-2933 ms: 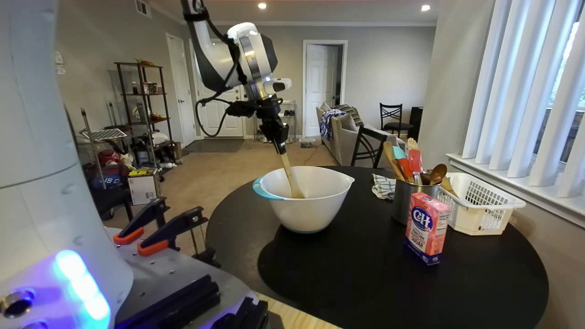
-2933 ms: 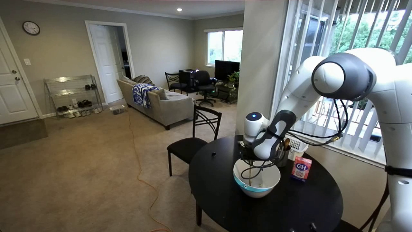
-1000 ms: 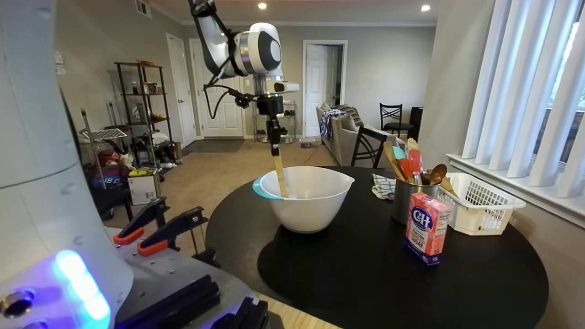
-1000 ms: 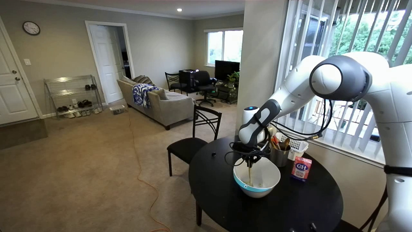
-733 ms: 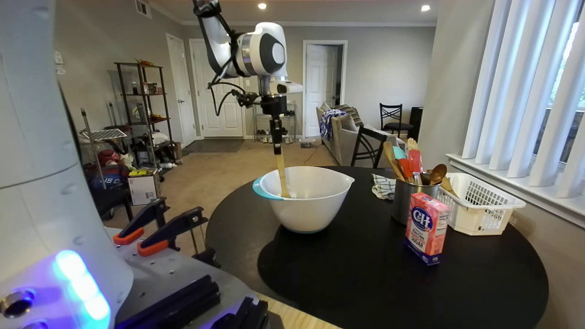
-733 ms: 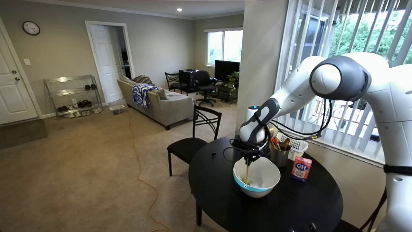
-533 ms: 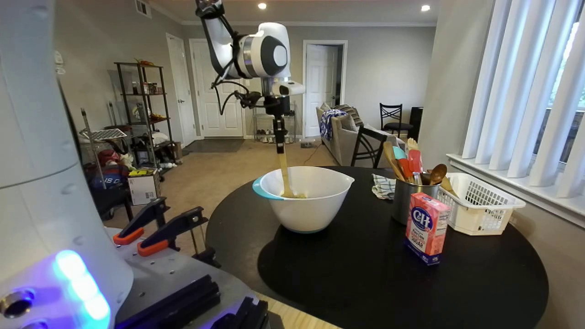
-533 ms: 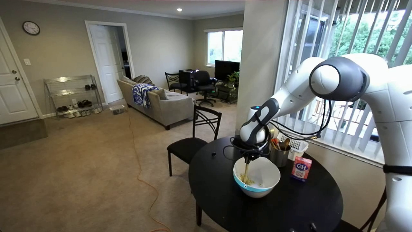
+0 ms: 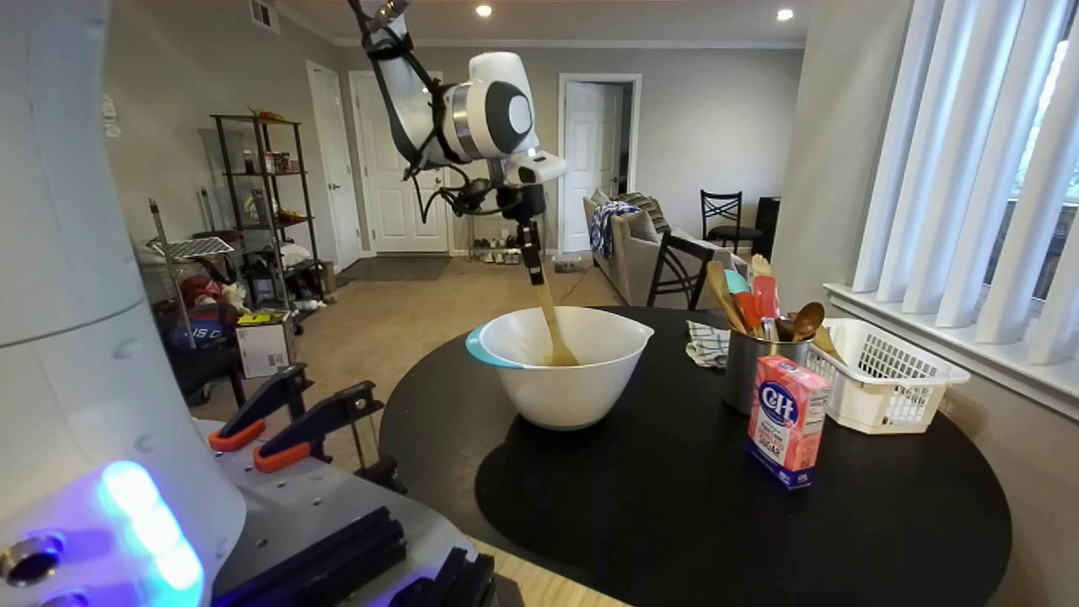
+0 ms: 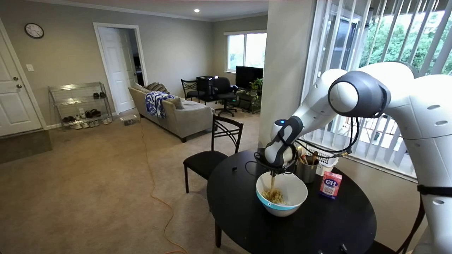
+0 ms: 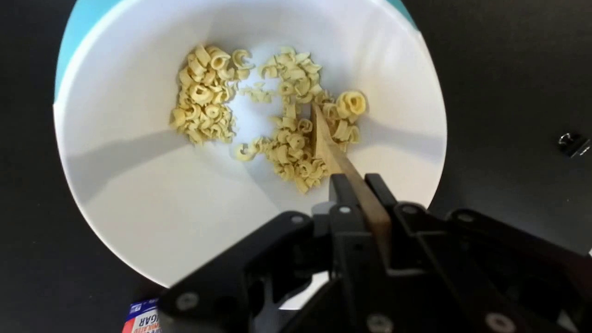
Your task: Use the wooden spoon to stir the bowl
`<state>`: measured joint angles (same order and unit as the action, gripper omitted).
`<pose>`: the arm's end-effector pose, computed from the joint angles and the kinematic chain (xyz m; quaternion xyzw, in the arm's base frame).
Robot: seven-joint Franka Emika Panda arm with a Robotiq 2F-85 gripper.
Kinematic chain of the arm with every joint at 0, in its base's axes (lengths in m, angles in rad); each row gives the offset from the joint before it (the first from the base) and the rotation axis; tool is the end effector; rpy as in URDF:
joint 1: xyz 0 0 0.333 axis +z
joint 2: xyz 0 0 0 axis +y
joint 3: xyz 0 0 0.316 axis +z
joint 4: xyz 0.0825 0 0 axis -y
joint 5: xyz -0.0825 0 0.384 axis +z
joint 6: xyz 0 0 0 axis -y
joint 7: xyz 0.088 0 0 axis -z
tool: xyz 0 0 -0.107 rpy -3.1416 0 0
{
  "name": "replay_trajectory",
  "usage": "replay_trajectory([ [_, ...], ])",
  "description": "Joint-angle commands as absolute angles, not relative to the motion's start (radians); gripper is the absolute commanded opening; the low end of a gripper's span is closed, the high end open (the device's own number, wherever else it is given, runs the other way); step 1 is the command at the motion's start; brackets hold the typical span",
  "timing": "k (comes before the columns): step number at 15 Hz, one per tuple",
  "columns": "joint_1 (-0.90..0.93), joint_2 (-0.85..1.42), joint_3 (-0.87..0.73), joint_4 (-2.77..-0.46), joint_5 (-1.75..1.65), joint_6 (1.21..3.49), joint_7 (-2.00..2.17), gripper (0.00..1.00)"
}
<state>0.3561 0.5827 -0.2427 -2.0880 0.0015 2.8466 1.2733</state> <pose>0.5947 0.0687 0.1663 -0.8443 0.5234 -0.1144 0.0121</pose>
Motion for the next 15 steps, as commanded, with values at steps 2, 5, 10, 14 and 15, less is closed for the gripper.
replay_trajectory([
  [2,0.554,0.621,-0.451,-2.097,-0.139,2.831,1.484,0.05],
  [5,0.643,0.635,-0.532,-2.094,-0.23,2.767,1.599,0.05],
  [10,0.624,0.585,-0.459,-2.076,-0.314,2.547,1.593,0.05],
  [14,0.559,0.562,-0.348,-2.037,-0.348,2.391,1.572,0.05],
  [15,0.546,0.562,-0.325,-2.022,-0.358,2.349,1.581,0.05],
])
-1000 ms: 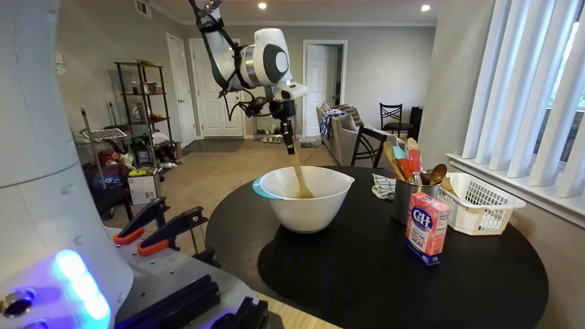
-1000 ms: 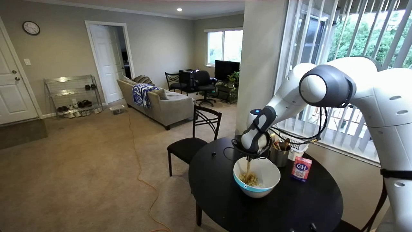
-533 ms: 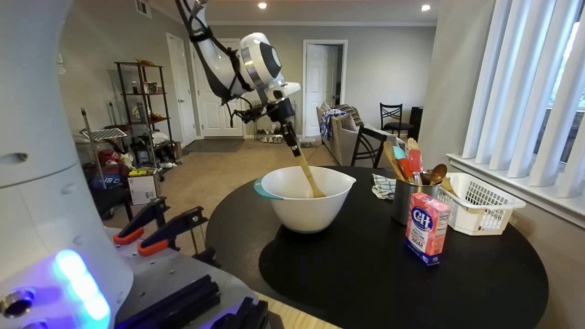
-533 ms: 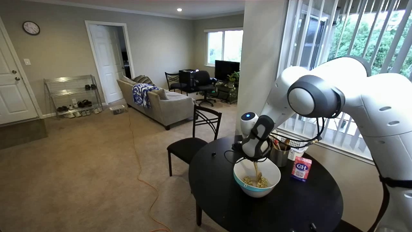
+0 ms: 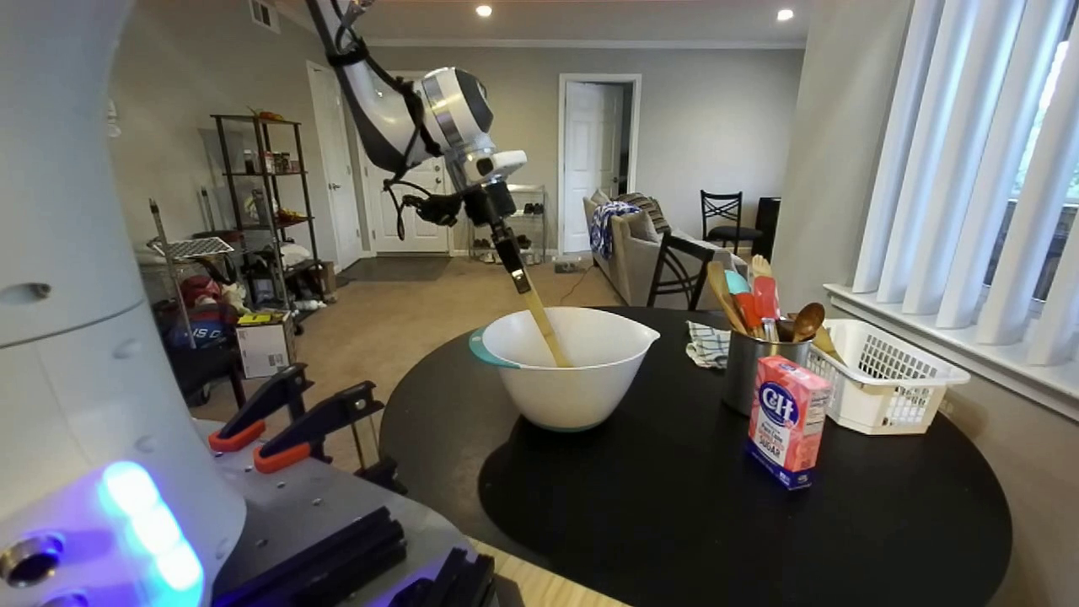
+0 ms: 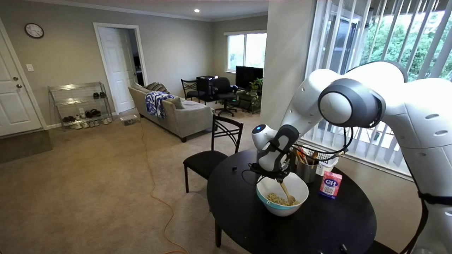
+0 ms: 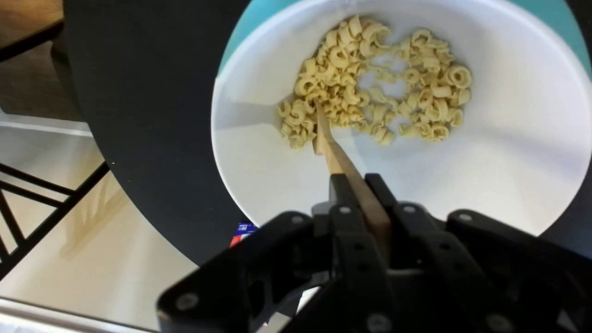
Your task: Use the wooden spoon to stir the bowl
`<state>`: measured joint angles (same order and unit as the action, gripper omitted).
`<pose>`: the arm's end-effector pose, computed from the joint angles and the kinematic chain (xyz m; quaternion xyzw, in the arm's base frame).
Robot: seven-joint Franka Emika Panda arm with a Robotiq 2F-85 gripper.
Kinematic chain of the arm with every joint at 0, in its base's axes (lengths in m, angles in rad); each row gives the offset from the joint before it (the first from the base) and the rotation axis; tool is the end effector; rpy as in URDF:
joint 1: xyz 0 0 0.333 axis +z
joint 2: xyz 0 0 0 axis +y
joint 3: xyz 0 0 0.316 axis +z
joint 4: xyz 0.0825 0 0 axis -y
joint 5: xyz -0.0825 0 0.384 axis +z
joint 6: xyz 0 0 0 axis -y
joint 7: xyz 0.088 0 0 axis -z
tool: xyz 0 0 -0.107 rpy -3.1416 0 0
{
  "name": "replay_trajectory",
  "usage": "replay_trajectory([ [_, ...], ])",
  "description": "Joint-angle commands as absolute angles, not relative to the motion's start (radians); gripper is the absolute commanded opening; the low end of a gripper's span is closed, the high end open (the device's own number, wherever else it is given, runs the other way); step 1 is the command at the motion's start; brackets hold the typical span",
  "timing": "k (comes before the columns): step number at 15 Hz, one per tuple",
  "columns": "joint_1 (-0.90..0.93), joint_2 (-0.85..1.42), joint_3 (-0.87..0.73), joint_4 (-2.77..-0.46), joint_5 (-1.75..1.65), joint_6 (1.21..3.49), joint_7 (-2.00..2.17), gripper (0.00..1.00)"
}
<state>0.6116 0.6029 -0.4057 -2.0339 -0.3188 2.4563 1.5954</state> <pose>0.5695 0.1166 0.1562 0.8382 -0.4997 0.1122 0.1876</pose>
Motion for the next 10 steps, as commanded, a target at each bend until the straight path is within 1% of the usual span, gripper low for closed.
replay_trajectory([
  [1,0.528,0.563,-0.297,-2.004,-0.364,2.302,1.582,0.05],
  [4,0.459,0.564,-0.212,-1.963,-0.356,2.219,1.573,0.06],
  [10,0.307,0.565,-0.082,-1.934,-0.266,2.252,1.506,0.05],
])
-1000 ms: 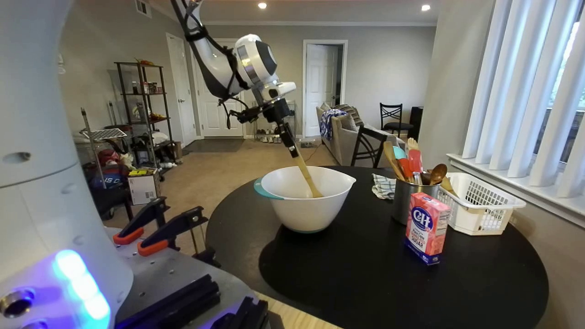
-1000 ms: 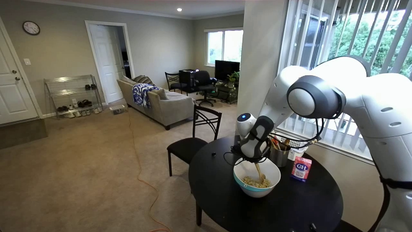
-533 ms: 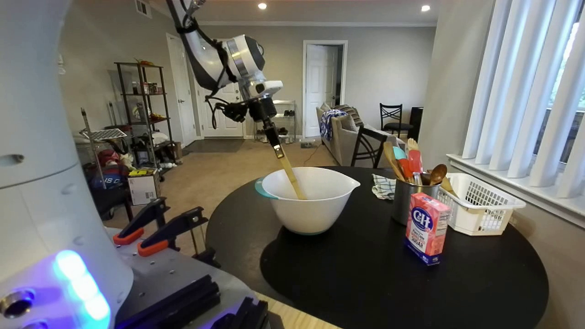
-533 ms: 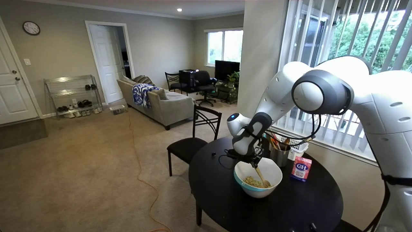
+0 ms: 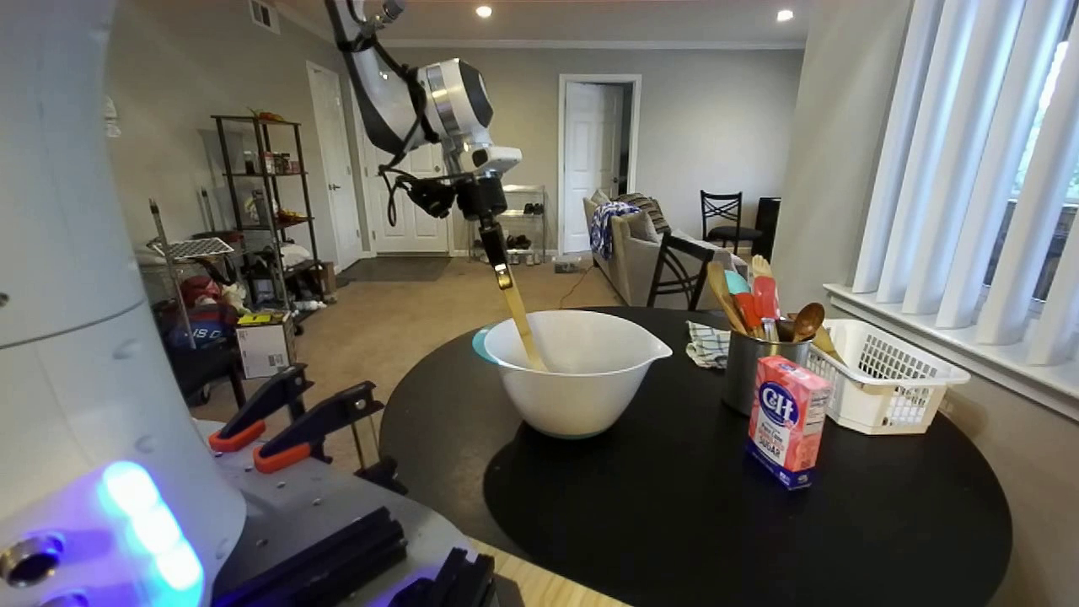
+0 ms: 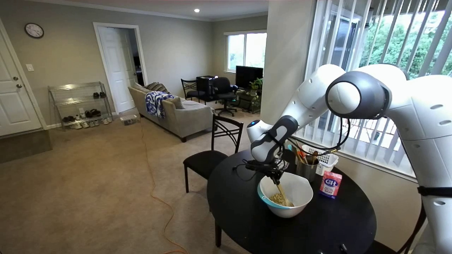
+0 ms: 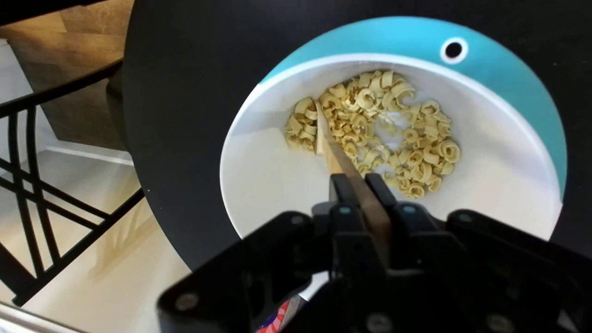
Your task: Use the wooden spoon to stir the bowl
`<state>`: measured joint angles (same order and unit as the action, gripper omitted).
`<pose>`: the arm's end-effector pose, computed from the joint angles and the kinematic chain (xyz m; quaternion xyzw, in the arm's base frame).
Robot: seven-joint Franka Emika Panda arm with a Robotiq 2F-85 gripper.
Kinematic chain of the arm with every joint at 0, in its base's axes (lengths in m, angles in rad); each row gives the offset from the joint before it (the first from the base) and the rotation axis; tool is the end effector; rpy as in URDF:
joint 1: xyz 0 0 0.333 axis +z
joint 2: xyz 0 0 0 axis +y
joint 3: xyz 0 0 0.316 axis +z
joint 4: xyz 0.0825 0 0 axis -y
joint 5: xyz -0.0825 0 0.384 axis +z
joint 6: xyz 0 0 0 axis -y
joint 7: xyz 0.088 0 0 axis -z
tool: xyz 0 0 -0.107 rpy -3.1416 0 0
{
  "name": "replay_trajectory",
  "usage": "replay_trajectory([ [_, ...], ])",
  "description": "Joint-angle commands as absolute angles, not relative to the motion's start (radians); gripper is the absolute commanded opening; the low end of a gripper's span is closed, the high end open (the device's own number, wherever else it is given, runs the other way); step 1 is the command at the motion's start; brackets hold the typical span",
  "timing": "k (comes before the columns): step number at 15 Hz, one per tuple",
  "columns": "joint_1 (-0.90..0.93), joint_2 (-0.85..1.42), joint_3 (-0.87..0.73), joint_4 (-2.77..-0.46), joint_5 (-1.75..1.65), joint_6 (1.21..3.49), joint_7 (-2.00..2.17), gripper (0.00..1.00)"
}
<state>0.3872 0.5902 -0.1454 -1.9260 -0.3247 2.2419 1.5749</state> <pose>0.5790 0.1341 0.1649 0.8393 -0.5038 0.0374 0.2007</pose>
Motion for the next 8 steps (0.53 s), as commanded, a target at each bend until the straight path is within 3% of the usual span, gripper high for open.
replay_trajectory([
  [1,0.277,0.561,-0.062,-1.937,-0.234,2.276,1.49,0.05],
  [8,0.167,0.558,-0.02,-1.945,-0.038,2.404,1.413,0.05],
])
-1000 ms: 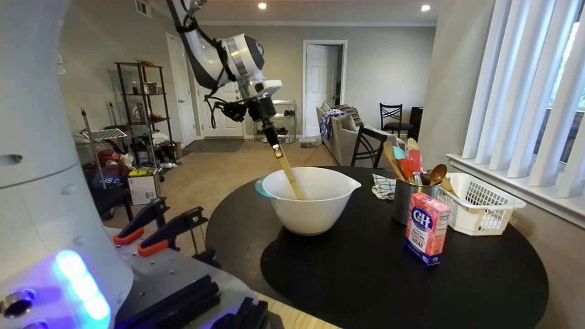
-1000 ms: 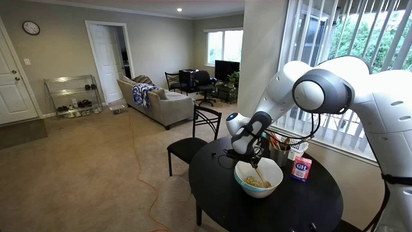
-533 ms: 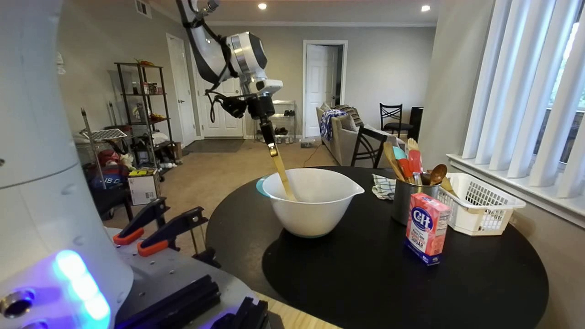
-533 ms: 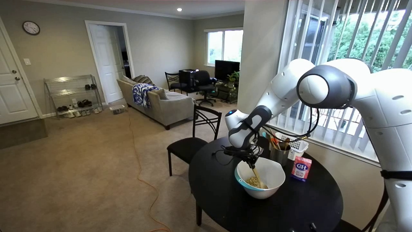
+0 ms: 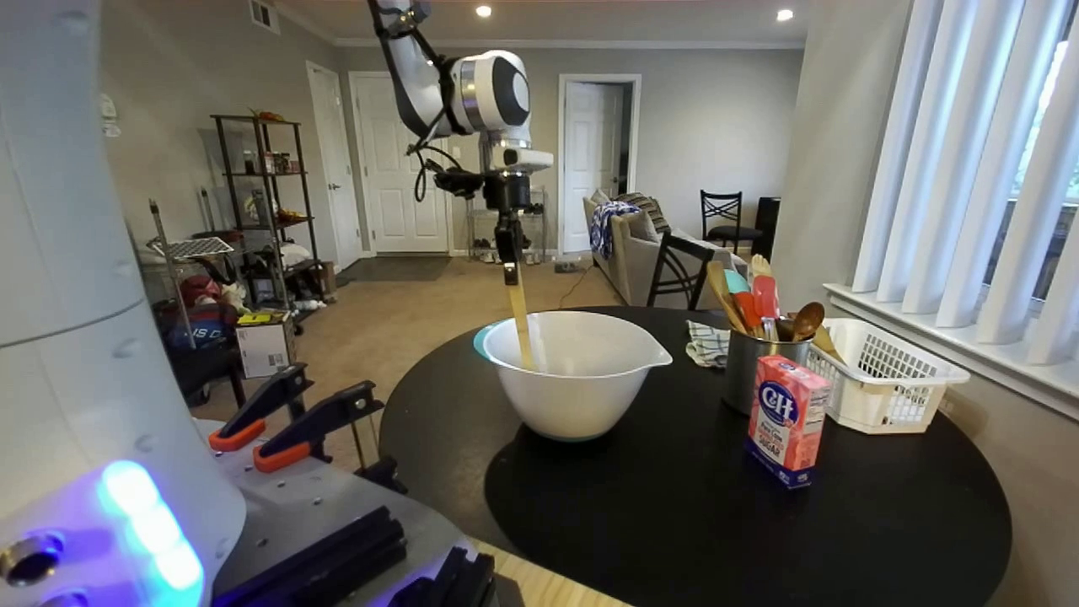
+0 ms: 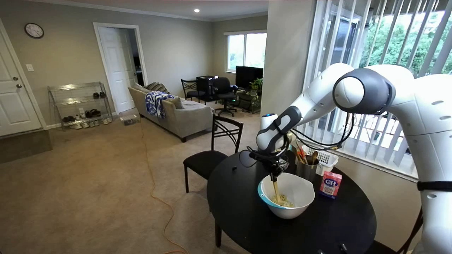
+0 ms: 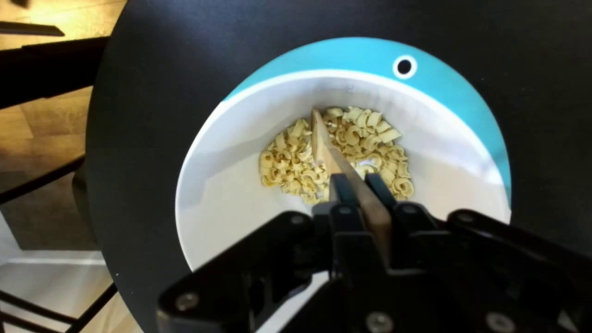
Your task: Use the wooden spoon to stir the bowl
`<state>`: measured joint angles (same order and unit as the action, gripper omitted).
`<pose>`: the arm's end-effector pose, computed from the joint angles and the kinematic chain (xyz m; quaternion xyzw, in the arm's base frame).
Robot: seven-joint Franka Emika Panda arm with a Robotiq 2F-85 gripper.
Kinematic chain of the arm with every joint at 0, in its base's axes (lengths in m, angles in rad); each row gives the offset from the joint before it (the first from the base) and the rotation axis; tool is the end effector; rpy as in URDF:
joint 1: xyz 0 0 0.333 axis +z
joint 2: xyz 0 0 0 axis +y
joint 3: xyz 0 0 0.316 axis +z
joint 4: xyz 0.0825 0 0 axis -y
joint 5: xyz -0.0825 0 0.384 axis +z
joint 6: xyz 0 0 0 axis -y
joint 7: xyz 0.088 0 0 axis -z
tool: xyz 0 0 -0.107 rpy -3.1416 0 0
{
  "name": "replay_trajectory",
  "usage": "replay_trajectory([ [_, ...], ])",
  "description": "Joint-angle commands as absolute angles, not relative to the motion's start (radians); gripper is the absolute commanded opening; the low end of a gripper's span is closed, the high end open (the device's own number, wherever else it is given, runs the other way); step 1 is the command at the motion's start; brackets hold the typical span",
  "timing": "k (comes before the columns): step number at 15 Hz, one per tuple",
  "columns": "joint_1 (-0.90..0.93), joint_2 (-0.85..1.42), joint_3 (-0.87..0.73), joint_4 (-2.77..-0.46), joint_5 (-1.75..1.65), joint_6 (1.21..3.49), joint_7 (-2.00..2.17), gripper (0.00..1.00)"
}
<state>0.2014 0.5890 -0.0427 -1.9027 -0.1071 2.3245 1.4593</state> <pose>0.6038 0.0954 0.1744 0.8171 -0.5684 -0.0229 0.0935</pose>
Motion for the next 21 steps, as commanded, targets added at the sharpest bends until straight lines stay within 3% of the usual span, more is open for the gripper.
replay_trajectory([
  [1,0.17,0.554,-0.028,-1.955,-0.038,2.448,1.416,0.05],
  [6,0.194,0.548,-0.053,-2.008,-0.07,2.662,1.403,0.05],
  [12,0.316,0.546,-0.192,-2.067,-0.209,2.804,1.457,0.05],
  [21,0.553,0.564,-0.423,-2.062,-0.475,2.736,1.6,0.05],
])
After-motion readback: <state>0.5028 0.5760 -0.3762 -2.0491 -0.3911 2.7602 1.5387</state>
